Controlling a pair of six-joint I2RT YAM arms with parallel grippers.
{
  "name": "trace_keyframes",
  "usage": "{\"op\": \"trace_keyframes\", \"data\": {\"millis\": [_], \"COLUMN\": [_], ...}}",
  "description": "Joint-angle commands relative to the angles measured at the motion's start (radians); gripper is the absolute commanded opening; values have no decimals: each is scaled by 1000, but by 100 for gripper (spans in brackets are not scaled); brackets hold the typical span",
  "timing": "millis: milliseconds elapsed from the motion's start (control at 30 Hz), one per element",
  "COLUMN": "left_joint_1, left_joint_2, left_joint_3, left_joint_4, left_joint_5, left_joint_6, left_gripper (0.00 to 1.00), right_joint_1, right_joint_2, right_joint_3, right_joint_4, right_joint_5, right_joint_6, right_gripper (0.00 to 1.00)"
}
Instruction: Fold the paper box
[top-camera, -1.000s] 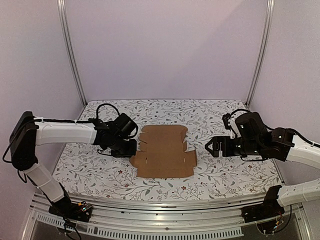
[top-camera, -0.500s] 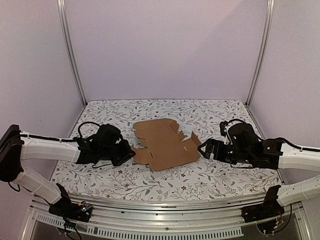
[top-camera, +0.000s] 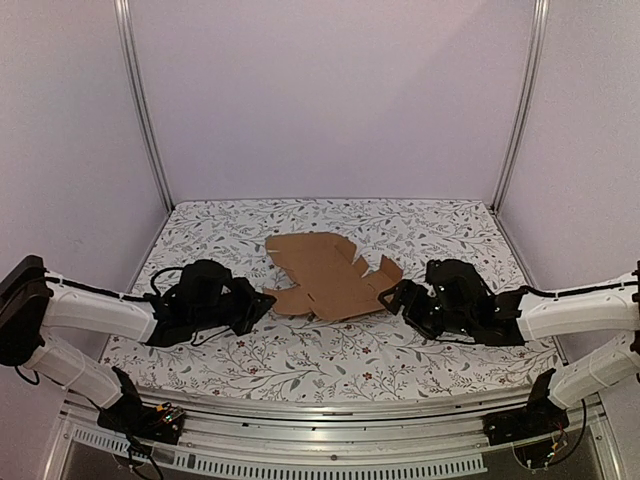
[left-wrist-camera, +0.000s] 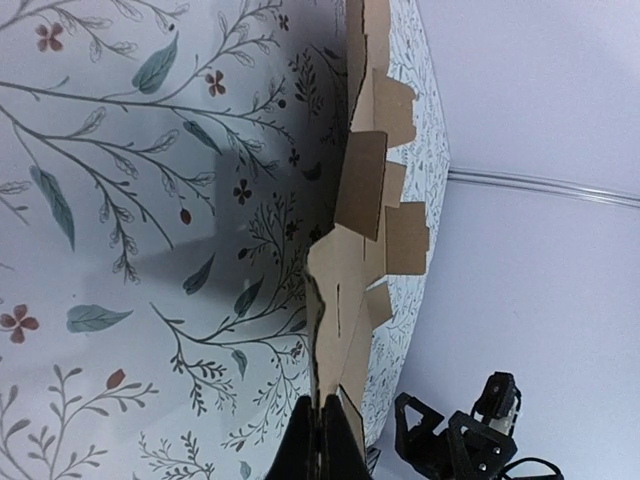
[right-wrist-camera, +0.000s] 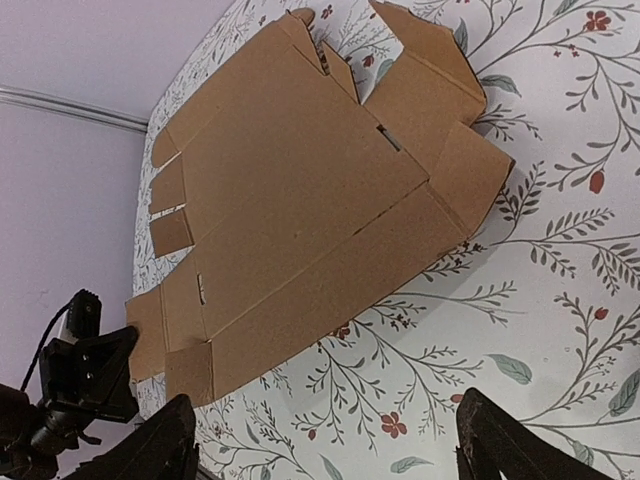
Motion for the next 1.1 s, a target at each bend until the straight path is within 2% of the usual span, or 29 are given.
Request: {"op": "trace_keyframes", "data": {"millis": [0,567,700,933,1067], "left_joint_1": [-19,-49,-55,-65,-78], "left_joint_2": [-1,27,24,21,24], "left_joint_3": [-11,-26,-40,-68,-69], "left_joint_4": [97,142,144,148,149], "left_joint_5": [0,7,5,-2,-2], "left_joint_6": [-47,-63,-67,-79,-79], "left_gripper": [0,0,0,0,0], "right_joint_1": [10,10,10,11,10], "right_joint_2": [81,437,471,440,437], "right_joint_3": [-33,-24,-24,-55,-52], "right_joint_4": [176,641,664,664,673], "right_joint_5": [-9,8,17,60,59], "right_joint_6": [134,357,363,346,338], "right_gripper": [86,68,64,59,46]}}
